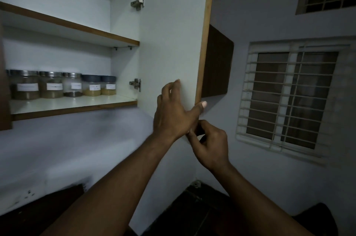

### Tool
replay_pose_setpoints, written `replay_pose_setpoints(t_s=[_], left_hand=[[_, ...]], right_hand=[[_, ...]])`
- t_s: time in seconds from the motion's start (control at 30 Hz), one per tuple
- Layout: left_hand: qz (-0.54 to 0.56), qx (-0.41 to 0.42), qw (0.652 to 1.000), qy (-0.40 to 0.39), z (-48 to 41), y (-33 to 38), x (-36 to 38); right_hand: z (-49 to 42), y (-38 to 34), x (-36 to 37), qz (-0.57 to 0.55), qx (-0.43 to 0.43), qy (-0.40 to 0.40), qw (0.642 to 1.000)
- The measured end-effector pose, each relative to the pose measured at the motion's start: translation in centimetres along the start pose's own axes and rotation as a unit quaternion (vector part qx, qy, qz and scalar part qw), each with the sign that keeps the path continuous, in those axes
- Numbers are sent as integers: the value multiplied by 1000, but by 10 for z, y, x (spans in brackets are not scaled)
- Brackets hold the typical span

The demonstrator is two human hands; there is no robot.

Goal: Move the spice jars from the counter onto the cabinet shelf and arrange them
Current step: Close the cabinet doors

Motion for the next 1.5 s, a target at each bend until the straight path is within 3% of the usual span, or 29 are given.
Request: replay_pose_setpoints(t_s=[0.2,0.37,0.53,0.83,1.03,1.17,1.27,1.37,1.5], left_hand=[[32,9,999,35,5,-44,-71],[34,15,998,48,12,-77,-136],[27,-5,997,68,20,-117,-196],[-66,-98,986,119,9,-178,-267],[-146,-48,966,207,2,-193,-297],[-295,12,934,203,-7,-197,-295],[-457,41,868,192,-14,-201,-289],[-560,26,813,155,-25,-211,-287],[-606,-30,781,145,-37,-230,-293]], right_hand=[[-5,-68,49,-20,-61,-14,998],[-5,-112,106,-38,-5,-14,999],[-10,-153,158,-68,-3,-7,998],[-33,-197,243,-89,4,-33,996],[-52,-217,279,-86,-28,-34,995],[-62,-220,303,-100,-45,-50,993],[-70,-217,319,-108,-54,-65,991],[-76,-213,335,-104,-62,-76,990],[-84,-207,351,-98,-76,-90,988]])
Point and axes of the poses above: each hand's wrist, its own z-axis away from the middle knuckle, its own x-axis out of the palm, y = z × x, the point moved 6 cm from there along -z, towards the middle knuckle, and after that the axes turned 9 degrees about -x, right-handed, at the moved point
